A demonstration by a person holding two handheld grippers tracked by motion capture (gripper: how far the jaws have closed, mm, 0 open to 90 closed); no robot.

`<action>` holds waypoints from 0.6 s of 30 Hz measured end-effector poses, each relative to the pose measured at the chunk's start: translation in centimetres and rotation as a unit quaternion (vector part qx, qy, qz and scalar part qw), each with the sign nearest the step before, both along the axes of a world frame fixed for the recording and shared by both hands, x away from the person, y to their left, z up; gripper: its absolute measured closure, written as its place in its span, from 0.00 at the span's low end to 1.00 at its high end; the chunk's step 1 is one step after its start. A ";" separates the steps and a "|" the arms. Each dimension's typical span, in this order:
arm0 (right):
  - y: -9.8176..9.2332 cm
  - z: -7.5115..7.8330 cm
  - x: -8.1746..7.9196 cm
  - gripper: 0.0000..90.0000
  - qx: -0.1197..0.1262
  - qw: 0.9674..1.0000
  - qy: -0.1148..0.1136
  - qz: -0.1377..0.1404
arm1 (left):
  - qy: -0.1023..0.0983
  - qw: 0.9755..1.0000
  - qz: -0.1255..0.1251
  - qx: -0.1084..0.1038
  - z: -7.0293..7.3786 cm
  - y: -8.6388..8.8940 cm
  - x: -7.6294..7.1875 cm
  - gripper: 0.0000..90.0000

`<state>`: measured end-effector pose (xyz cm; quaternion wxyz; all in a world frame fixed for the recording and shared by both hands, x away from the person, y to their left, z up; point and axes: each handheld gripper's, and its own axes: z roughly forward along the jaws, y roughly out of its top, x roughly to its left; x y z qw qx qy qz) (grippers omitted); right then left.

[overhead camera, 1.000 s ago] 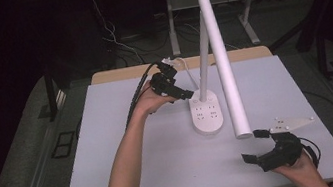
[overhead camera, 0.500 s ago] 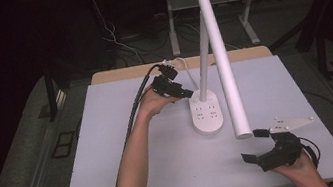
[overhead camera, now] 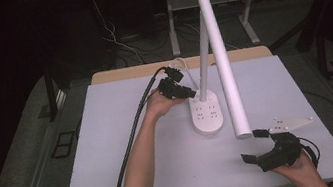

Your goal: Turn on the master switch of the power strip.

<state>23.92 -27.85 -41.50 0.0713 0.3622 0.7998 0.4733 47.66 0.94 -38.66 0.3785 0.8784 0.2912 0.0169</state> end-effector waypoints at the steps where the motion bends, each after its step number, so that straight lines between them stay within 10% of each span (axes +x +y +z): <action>1: 0.0 0.0 0.0 0.00 0.000 1.000 -0.001 0.000 | -0.002 1.000 -0.004 0.007 -0.1 0.0 0.1 0.78; 9: 0.1 0.0 -0.1 0.00 0.000 1.000 0.001 0.001 | 0.009 1.000 0.018 -0.016 -1.2 -0.8 0.1 0.98; 18: 0.0 0.0 0.0 0.00 0.000 1.000 -0.001 0.002 | -0.005 1.000 0.019 0.004 -1.8 -1.1 0.1 1.00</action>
